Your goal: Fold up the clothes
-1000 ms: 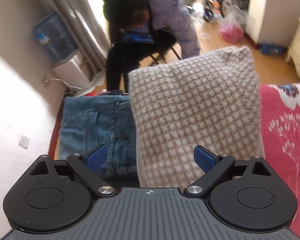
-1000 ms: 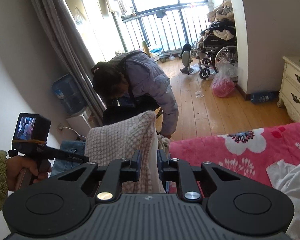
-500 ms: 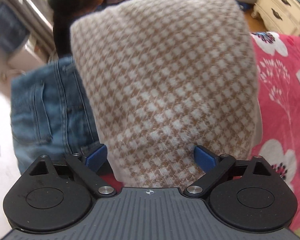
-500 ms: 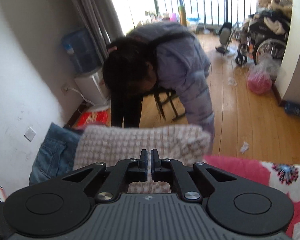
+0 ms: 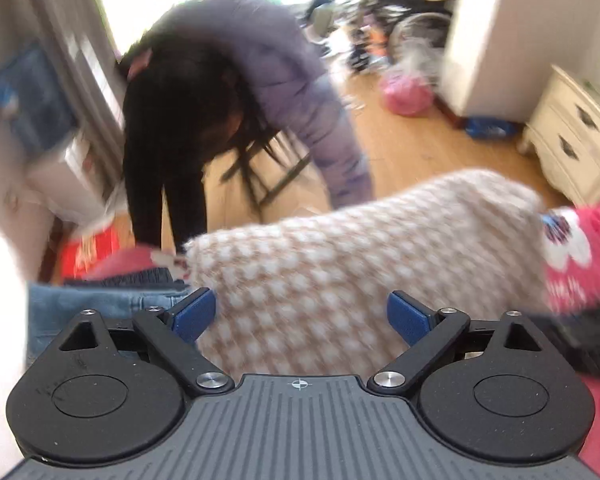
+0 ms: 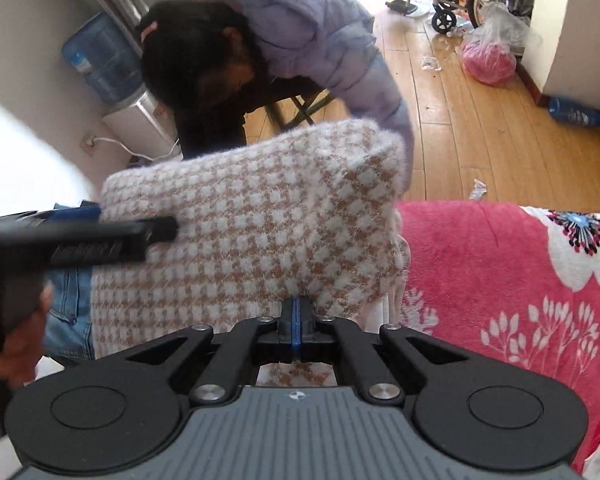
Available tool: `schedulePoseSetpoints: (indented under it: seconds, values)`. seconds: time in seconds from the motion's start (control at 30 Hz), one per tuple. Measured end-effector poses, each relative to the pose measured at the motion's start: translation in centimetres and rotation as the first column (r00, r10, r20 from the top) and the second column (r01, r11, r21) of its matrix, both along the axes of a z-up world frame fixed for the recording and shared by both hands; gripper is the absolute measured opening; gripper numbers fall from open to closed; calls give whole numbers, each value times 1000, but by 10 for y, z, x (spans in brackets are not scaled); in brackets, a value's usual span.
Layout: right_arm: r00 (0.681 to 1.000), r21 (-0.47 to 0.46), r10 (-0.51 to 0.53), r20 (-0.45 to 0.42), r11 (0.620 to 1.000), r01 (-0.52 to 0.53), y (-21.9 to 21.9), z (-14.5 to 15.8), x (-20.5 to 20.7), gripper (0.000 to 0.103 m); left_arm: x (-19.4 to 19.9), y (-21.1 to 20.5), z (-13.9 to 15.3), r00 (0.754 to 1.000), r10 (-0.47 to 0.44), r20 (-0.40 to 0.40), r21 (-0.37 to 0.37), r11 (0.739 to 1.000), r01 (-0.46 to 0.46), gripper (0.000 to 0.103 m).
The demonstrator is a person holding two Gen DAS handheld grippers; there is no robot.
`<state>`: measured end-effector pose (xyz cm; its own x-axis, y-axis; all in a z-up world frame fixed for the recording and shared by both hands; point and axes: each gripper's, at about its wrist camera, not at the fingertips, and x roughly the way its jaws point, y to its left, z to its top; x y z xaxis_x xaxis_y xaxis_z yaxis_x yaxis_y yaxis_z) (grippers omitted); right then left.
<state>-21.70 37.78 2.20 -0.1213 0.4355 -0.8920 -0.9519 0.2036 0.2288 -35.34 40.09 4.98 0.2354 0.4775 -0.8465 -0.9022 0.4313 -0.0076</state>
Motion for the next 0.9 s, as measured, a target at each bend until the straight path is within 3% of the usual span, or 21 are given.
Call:
schedulePoseSetpoints:
  seconds: [0.07,0.17,0.27,0.4,0.47,0.6,0.67,0.7,0.77,0.9]
  values:
    - [1000,-8,8,11,1000,-8,1,0,-3,0,-9,17,-17,998,63,26,-60,996,-62,103]
    - [1000,-22,13,13,1000,-13,4,1,-5,0,-33,25,-29,981,145,128,-188,975,-120,103]
    - [1000,-20,-12,-10,1000,12,3,0,-2,0,-43,22,-11,974,188,124,-205,966,-160,93]
    - [996,-8,-74,-44,997,74,-4,3,2,0,-43,15,40,985,132,107,-47,991,-128,93]
    - [997,-4,-73,-36,997,72,-7,5,1,0,-29,17,49,997,67,40,35,997,-69,93]
    - [996,-10,-60,-69,998,60,-12,5,8,0,-14,33,17,990,41,-132,22,999,-38,88]
    - [992,6,-57,-112,998,58,-14,12,15,0,-19,35,16,988,42,-146,12,999,-41,88]
    - [991,39,-43,-129,998,48,-13,21,20,5,-21,35,20,986,57,-155,22,998,-54,88]
    - [987,106,-13,-162,994,31,-10,37,28,4,-29,31,35,984,95,-151,48,995,-89,88]
    - [992,212,77,-104,976,-53,31,66,36,4,-40,13,64,982,163,-93,80,984,-156,89]
